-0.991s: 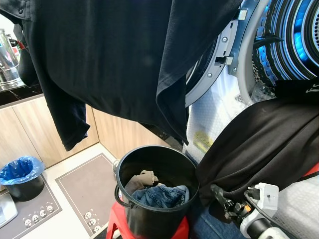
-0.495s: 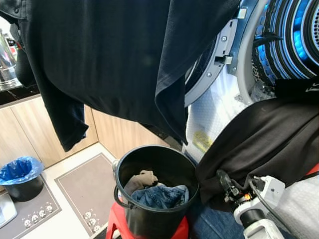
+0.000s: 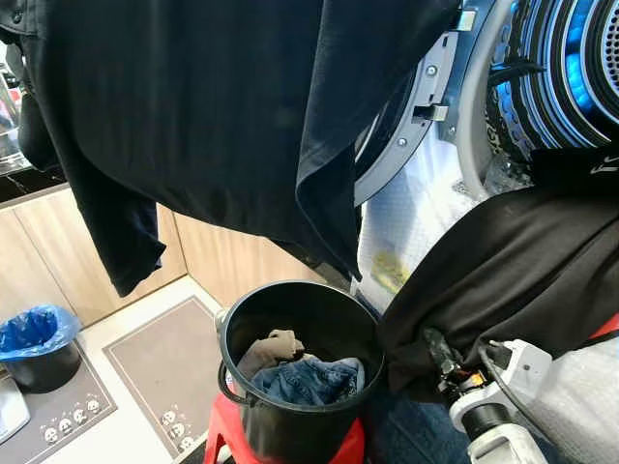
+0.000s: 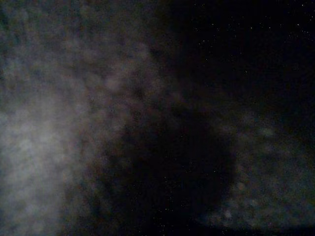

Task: Clothes washing

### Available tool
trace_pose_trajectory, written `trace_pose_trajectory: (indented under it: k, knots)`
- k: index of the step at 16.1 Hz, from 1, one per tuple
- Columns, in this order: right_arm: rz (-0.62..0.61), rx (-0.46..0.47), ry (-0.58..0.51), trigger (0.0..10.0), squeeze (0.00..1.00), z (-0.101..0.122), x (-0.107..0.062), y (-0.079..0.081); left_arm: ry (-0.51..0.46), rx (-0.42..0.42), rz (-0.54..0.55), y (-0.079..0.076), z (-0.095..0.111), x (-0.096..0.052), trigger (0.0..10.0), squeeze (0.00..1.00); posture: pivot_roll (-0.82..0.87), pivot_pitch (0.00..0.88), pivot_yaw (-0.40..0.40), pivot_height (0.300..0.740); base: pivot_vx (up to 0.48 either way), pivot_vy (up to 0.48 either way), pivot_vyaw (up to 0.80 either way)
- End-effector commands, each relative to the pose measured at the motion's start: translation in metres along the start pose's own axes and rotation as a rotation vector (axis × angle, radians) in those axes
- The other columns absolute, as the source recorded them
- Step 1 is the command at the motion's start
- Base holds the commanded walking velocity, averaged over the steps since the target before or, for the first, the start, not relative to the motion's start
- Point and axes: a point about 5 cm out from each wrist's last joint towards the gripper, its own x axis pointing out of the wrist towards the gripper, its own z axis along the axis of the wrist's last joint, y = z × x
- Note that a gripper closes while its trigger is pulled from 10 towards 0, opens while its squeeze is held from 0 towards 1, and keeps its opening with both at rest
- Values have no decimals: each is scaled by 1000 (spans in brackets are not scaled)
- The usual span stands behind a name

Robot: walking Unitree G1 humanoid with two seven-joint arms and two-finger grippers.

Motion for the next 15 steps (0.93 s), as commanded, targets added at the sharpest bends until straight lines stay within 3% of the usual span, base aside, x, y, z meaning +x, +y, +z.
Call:
trace_pose_trajectory:
  k: [1,15]
  knots:
    - [12,3,-9,0,0,-2,0,3,78,-11,-4,-3,-18,-5,10000,0,-44,0,-39,740,0,0,0]
    - [117,-12,-53,0,0,-3,21,15,95,6,47,20,-9,-2,10000,0,-26,0,-11,740,0,0,0]
